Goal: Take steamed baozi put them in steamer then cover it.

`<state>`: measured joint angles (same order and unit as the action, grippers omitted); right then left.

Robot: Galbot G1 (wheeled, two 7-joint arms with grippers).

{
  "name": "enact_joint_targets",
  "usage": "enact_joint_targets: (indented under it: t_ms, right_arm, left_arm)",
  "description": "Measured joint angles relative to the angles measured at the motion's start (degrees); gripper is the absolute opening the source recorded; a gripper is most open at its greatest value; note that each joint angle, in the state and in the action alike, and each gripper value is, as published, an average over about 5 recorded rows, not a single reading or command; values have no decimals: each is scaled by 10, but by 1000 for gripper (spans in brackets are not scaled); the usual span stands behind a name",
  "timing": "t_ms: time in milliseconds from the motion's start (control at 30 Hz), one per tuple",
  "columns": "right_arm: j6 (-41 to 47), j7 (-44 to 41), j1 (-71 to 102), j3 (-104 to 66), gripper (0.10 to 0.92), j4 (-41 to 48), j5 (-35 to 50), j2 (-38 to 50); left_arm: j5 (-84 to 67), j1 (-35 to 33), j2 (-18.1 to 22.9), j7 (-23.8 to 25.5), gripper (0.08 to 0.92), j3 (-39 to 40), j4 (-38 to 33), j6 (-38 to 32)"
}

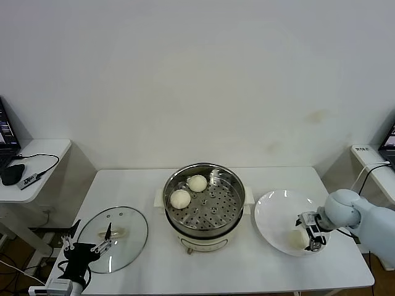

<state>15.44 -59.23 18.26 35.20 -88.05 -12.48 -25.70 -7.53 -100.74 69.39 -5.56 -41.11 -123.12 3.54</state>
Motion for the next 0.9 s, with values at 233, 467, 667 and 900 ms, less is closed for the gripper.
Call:
enact_joint_targets:
  t_ms: [233, 467, 667, 900]
  right_arm:
    - [7, 0, 7, -6, 696, 11, 5, -11]
    - [13, -4, 2, -6, 585, 17, 16, -13]
    - [16, -15, -24, 8, 560, 14, 30, -8]
    - [26, -25, -93, 37, 568, 4, 59, -2]
  left_arm:
    - [-1, 2, -2, 0, 823, -1, 3, 0]
    - [-2, 7, -4, 0, 823, 3, 2, 1]
    - [-3, 12, -7, 0, 823, 5, 2, 1]
    - [-4, 16, -8, 0, 823, 10, 0, 1]
